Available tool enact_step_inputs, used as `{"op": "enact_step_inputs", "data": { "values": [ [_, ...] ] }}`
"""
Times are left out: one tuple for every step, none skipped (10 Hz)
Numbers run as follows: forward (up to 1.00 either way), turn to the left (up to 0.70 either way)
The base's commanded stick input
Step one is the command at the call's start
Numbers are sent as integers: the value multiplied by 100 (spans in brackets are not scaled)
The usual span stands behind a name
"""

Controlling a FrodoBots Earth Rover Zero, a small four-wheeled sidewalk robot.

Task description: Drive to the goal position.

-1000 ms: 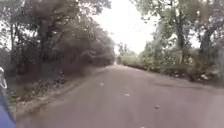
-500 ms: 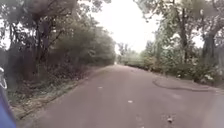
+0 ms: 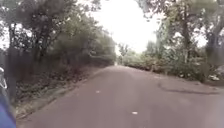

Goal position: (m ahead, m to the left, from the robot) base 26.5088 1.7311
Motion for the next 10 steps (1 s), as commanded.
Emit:
{"op": "enact_step_inputs", "data": {
  "values": [
    [70,-1],
    [70,-1],
    [70,-1],
    [70,-1],
    [70,-1],
    [70,-1],
    [70,-1],
    [70,-1],
    [70,-1],
    [70,-1]
  ]
}}
